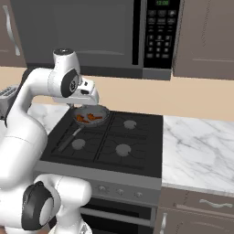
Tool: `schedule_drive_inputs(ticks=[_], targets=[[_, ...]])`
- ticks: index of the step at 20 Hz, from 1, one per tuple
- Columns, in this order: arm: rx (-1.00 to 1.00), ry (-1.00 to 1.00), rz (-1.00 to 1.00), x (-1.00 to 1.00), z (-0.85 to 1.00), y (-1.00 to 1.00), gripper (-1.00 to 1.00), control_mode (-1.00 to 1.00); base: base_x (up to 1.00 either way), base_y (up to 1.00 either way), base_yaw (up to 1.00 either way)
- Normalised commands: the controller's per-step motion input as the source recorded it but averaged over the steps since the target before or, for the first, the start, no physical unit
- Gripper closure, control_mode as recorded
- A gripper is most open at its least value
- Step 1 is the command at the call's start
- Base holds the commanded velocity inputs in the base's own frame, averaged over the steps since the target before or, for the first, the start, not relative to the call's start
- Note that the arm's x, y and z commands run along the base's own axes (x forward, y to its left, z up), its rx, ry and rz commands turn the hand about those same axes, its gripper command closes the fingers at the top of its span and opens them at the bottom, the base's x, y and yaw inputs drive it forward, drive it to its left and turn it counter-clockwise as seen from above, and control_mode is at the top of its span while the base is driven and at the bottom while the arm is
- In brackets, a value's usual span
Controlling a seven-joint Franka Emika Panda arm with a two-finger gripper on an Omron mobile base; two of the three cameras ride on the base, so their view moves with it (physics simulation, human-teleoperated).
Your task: Take the chicken drumsticks from the pan and place one on each plate on the dining counter.
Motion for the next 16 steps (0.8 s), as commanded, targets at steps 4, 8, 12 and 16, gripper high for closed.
schedule_drive_inputs(ticks=[4,8,12,16], targets=[[0.01,-0.01,0.02,-0.16,-0.12,0.00,-1.00,-1.00,0.00,0.00,0.00],[0.00,-0.14,0.21,-0.54,-0.43,0.03,-1.00,-1.00,0.00,0.00,0.00],[-0.15,-0.16,0.35,-0.32,-0.56,0.25,-1.00,-1.00,0.00,0.00,0.00],[-0.31,-0.18,0.40,0.02,-0.47,0.28,-1.00,-1.00,0.00,0.00,0.00]])
